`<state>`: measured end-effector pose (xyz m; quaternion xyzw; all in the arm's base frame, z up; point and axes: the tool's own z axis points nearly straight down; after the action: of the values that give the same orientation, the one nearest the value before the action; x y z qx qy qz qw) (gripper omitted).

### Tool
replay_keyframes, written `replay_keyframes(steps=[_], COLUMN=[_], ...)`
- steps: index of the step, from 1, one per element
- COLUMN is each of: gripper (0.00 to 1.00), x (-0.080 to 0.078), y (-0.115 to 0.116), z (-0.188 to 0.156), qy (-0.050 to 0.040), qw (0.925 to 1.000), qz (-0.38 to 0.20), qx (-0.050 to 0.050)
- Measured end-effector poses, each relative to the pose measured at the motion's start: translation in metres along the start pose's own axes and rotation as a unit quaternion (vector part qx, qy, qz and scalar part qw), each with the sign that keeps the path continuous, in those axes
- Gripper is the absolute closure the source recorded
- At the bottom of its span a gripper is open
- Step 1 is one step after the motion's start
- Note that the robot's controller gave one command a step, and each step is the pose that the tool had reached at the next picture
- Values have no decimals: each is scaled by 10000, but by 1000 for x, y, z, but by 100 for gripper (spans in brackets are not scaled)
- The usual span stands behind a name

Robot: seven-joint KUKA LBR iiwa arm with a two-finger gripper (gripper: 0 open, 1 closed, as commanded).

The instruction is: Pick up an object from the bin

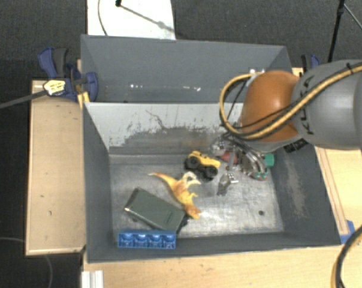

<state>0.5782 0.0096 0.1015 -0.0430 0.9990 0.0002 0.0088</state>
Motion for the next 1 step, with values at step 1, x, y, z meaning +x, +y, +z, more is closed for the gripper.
replay_keyframes(steps=[1], gripper=[100], x=[-9], y=[31], z=[-2], qy=[51], qw=[9868], qz=[1620], qx=[8])
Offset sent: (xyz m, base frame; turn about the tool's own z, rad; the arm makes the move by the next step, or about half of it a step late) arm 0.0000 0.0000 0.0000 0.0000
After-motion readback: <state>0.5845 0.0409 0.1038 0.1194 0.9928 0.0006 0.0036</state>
